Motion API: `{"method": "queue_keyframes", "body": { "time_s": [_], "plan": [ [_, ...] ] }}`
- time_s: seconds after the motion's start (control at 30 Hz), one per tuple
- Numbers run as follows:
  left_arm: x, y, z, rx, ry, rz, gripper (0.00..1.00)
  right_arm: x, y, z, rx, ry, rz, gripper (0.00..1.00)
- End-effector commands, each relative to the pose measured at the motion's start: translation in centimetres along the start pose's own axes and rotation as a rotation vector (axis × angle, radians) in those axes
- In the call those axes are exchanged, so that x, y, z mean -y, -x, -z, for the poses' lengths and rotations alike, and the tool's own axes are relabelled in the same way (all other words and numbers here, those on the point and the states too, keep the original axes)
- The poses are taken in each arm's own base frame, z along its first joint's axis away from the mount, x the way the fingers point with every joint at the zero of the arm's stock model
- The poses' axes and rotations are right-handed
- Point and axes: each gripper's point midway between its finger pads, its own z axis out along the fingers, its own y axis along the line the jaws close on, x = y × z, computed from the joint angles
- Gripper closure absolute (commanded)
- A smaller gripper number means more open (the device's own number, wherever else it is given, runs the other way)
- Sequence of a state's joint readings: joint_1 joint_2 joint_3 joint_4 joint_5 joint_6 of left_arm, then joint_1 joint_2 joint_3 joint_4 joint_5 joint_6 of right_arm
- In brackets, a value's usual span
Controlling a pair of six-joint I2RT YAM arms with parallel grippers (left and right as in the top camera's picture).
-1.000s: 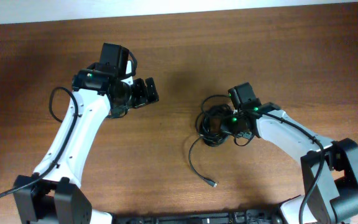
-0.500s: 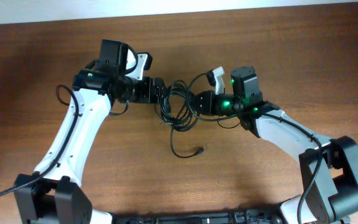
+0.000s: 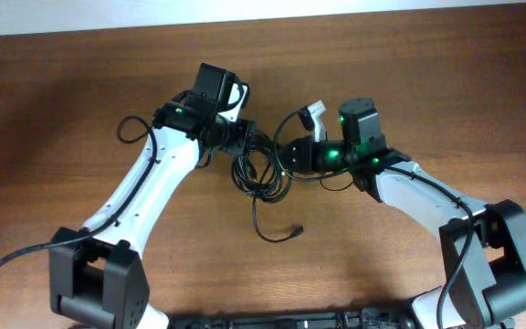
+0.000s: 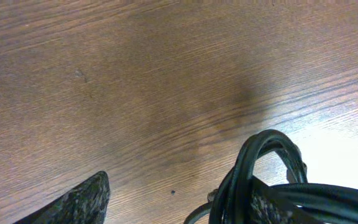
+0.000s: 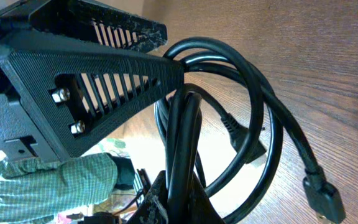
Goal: Untangle cables
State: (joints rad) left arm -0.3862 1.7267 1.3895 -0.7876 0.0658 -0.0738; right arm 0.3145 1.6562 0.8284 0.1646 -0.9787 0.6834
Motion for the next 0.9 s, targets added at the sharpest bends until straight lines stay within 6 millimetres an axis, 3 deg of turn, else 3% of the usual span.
{"method": "queue_keyframes", "body": {
  "time_s": [0.0,0.13,0.23,0.27,0.33,0.37,0.4,0.43,0.5,0.53,0.63,0.7,0.73,0.77,0.87],
  "plan": [
    [-0.7,-0.6,-0.3,-0.028,0.033,-0.007,0.33,-2.0,-0.4,-0.1,-0.036,0.073,0.104,0.96],
    [0.0,-2.2,-0.2,-0.091,-0.008,-0.033,0.32,-5.8,-0.2,0.5,-0.056,0.249,0.292,0.96],
    [3.3,-4.0,-0.4,-0.158,-0.222,-0.166,0.32,-6.9,-0.7,0.8,-0.082,0.307,0.336,0.96],
    [3.3,-4.8,-1.3,-0.202,-0.231,-0.162,0.39,-7.3,-0.8,1.0,-0.088,0.327,0.359,0.96],
    [3.0,-5.9,-3.6,-0.267,-0.229,-0.135,0.67,-7.4,-0.8,1.0,-0.089,0.330,0.360,0.96],
    [1.3,-6.2,-5.3,-0.297,-0.119,-0.018,0.94,-7.4,-0.8,1.0,-0.090,0.331,0.360,0.96],
    [-2.9,-6.1,-5.9,-0.282,0.130,0.174,1.00,-7.3,-0.9,1.0,-0.093,0.329,0.353,0.96],
    [-5.8,-5.6,-5.1,-0.237,0.269,0.322,1.00,-7.1,-1.0,0.9,-0.096,0.320,0.335,0.96],
    [-9.7,-3.2,-2.6,-0.129,0.306,0.568,1.00,-5.3,-0.9,0.4,-0.088,0.239,0.234,0.96],
    [-11.3,-1.8,-0.9,-0.068,0.263,0.706,1.00,-3.5,-0.8,0.1,-0.069,0.152,0.155,0.96],
    [-13.3,0.2,2.8,0.021,0.062,0.879,1.00,1.9,-1.2,0.0,-0.029,-0.106,0.013,0.96],
    [-13.9,-0.5,3.4,0.010,0.070,0.897,1.00,2.1,-1.5,0.0,-0.040,-0.113,0.037,0.67],
    [-13.2,-0.5,3.3,-0.006,0.041,0.829,1.00,2.1,-1.4,0.1,-0.037,-0.114,0.036,0.40],
    [-11.0,0.0,3.2,-0.020,-0.044,0.664,1.00,2.2,-1.1,0.3,-0.029,-0.114,0.037,0.21],
    [-6.3,-0.4,2.6,-0.072,-0.104,0.355,1.00,0.4,-0.6,0.3,-0.029,-0.024,0.149,0.11]
  ]
}}
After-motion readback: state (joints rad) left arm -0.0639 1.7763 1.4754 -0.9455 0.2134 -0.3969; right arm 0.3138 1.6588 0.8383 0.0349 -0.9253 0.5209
